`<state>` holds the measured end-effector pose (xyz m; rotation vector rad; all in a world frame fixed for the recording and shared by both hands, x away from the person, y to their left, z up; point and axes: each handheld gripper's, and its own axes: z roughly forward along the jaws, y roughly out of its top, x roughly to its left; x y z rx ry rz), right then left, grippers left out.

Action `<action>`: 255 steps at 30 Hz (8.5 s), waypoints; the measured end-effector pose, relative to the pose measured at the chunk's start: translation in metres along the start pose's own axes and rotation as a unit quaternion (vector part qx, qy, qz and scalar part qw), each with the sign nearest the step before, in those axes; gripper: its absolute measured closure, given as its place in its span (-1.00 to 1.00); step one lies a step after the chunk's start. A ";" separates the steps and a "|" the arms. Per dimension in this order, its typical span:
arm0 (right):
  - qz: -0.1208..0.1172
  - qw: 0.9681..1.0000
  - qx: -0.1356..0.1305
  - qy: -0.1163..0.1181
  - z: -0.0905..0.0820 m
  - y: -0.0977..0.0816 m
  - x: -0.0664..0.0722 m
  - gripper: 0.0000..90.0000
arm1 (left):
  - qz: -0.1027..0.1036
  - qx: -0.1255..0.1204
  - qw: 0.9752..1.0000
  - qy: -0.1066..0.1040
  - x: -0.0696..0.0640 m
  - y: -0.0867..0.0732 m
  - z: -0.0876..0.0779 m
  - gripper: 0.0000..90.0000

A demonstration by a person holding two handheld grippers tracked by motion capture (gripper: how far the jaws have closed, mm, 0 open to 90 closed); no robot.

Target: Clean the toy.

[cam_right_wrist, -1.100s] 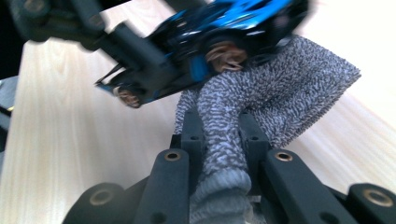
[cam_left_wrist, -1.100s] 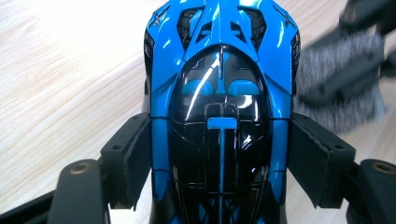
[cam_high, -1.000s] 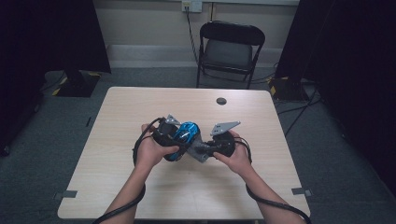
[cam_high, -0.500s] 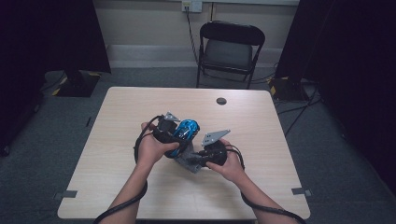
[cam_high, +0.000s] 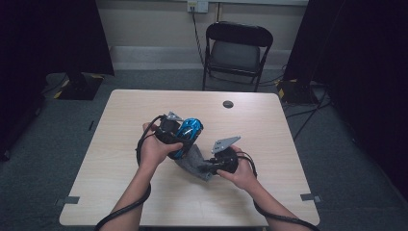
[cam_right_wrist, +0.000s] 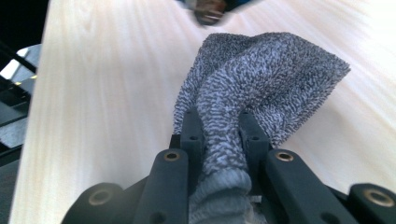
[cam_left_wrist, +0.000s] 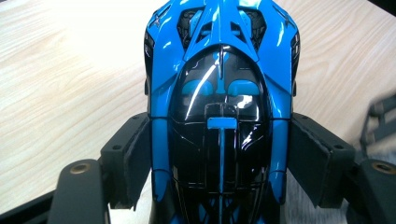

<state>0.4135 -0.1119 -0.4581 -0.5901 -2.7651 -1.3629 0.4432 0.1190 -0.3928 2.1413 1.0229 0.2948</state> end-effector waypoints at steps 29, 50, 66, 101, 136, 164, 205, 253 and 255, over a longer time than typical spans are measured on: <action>0.038 0.993 -0.052 -0.095 -0.051 0.032 -0.039 0.69 | 0.026 0.027 0.999 -0.002 -0.018 -0.042 -0.001 -0.38; 0.014 0.998 -0.033 -0.046 -0.018 0.024 -0.017 0.69 | 0.027 0.020 0.999 -0.002 -0.017 -0.020 0.000 -0.38; 0.001 1.000 -0.025 -0.017 0.001 0.019 -0.003 0.69 | 0.020 0.024 0.999 -0.007 -0.015 -0.007 0.005 -0.38; 0.006 1.000 -0.010 -0.027 -0.019 -0.005 -0.008 0.67 | -0.025 0.013 0.999 0.041 0.029 -0.022 -0.006 -0.38; 0.120 0.978 -0.011 -0.169 -0.068 -0.062 -0.079 0.32 | -0.059 0.086 0.992 0.075 0.069 -0.076 0.035 -0.38; 0.134 0.971 -0.024 -0.197 -0.084 -0.059 -0.069 -0.34 | -0.051 0.037 0.996 0.065 0.043 -0.061 0.009 -0.55; 0.094 0.982 -0.025 -0.160 -0.087 -0.036 -0.024 -0.67 | -0.052 0.019 0.998 0.008 0.001 -0.076 -0.010 -0.62; 0.050 0.993 0.031 -0.104 -0.033 -0.082 0.044 -0.65 | 0.075 0.016 0.997 -0.017 -0.072 -0.134 0.024 -0.70; 0.050 0.993 0.034 -0.102 -0.031 -0.084 0.045 -0.65 | 0.077 0.011 0.997 -0.017 -0.072 -0.136 0.024 -0.72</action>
